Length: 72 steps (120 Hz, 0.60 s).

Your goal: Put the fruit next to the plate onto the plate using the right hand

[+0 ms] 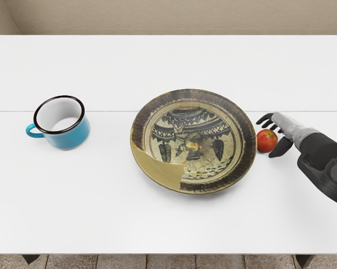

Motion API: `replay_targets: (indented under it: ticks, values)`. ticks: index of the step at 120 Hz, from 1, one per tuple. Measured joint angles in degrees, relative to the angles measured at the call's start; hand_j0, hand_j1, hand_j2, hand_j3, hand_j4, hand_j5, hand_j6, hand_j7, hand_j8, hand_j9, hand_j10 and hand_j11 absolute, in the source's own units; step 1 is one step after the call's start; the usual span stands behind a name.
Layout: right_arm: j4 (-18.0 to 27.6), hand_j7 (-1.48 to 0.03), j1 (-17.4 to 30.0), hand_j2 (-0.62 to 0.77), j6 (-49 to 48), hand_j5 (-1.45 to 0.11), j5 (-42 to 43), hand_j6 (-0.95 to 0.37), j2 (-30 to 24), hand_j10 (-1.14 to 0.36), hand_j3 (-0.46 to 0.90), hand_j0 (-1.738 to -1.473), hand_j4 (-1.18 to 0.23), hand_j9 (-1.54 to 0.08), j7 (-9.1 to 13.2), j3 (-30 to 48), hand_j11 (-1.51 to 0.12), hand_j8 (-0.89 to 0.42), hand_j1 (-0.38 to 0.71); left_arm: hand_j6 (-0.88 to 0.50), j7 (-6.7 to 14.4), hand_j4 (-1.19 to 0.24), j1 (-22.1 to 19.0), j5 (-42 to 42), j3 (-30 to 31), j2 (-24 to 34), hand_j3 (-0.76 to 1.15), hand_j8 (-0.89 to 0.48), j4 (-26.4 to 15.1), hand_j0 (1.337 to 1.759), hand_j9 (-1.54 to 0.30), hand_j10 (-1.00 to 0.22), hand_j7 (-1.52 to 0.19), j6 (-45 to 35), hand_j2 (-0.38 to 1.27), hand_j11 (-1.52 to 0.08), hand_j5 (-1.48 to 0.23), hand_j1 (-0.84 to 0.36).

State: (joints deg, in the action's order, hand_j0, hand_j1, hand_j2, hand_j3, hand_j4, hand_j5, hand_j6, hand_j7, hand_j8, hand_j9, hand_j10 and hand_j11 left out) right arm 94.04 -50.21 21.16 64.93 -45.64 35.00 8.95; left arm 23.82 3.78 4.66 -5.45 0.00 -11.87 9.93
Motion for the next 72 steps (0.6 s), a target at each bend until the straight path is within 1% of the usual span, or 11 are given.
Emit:
replay_targets:
  ticks: [32,49,55,62,72]
  values:
    - [-0.2,-0.52,0.1,-0.07,0.0,-0.52,0.1,-0.4,0.9,-0.4,0.0,-1.658,-0.4,-0.52,0.0,-0.1,-0.52,-0.4,0.12,-0.01,0.0,-0.01,0.0,0.0,0.0,0.0,0.0,-0.01,0.0,1.658,-0.01,-0.01,-0.01,0.0,0.0,-0.01,-0.01,0.34]
    - [-0.3,-0.57,0.1,-0.08,0.0,-0.58,0.1,-0.45,1.0,-0.45,0.0,-1.658,-0.45,-0.58,0.0,-0.1,-0.58,-0.44,0.18,-0.01,0.0,-0.01,0.0,0.0,0.0,0.0,0.0,-0.01,0.0,1.658,-0.01,-0.01,-0.01,0.0,0.0,-0.01,-0.01,0.34]
    - [-0.3,-0.6,0.1,-0.08,0.0,-0.6,0.1,-0.46,1.0,-0.46,0.0,-1.658,-0.46,-0.6,0.0,-0.1,-0.6,-0.44,0.2,-0.01,0.0,-0.01,0.0,0.0,0.0,0.0,0.0,-0.01,0.0,1.658,-0.01,-0.01,-0.01,0.0,0.0,-0.01,-0.01,0.34]
    - [-0.3,-0.62,0.1,-0.06,0.0,-0.62,0.2,-0.45,1.0,-0.48,0.0,-1.657,-0.48,-0.63,0.0,-0.1,-0.63,-0.44,0.2,-0.01,0.0,-0.01,0.0,0.0,0.0,0.0,0.0,-0.01,0.0,1.658,-0.01,-0.01,-0.01,0.0,0.0,-0.01,-0.01,0.34]
    - [-0.3,-0.66,0.1,-0.05,0.0,-0.66,0.2,-0.44,1.0,-0.51,0.0,-1.655,-0.51,-0.67,0.0,-0.1,-0.66,-0.41,0.21,-0.01,0.0,-0.01,0.0,0.0,0.0,0.0,0.0,-0.01,0.0,1.658,-0.01,-0.01,-0.01,0.0,0.0,-0.01,-0.01,0.34]
